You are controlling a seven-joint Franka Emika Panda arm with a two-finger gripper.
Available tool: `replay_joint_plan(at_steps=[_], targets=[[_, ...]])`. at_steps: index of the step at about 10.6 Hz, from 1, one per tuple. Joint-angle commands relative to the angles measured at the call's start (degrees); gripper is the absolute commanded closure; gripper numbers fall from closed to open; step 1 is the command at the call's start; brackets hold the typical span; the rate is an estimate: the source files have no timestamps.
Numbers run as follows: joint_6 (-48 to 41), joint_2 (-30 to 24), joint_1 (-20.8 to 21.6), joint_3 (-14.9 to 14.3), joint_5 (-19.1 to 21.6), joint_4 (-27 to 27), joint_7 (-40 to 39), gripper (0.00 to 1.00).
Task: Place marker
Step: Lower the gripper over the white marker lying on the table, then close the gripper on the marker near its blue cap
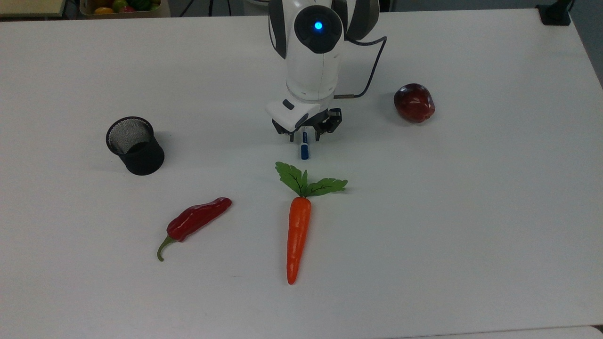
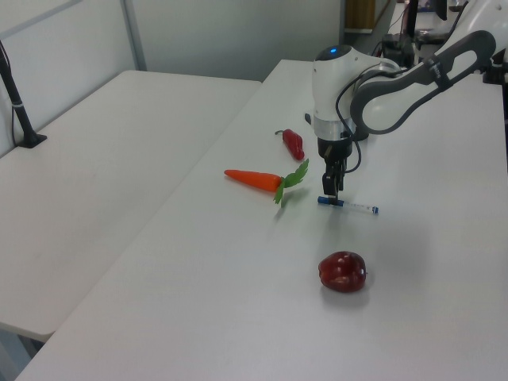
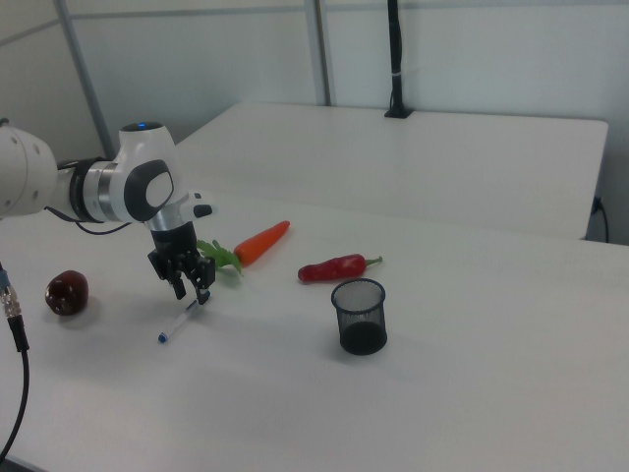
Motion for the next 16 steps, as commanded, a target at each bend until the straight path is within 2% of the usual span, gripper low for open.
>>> replay_joint_plan(at_steps=[1,4,11,16], targets=[[2.53,0.49,0.31,-0.48,-1.12,-0.50,1.05,0.54],[2.80,0.67,0.48,-0.57,-1.12,-0.49,1.05,0.70],[2.80,1.29,0.49,-0.57,-1.12,-0.67,1.14,0.75],[2.54,1.64,0.75,-0.65,-1.30,-0.49,1.75,0.89]])
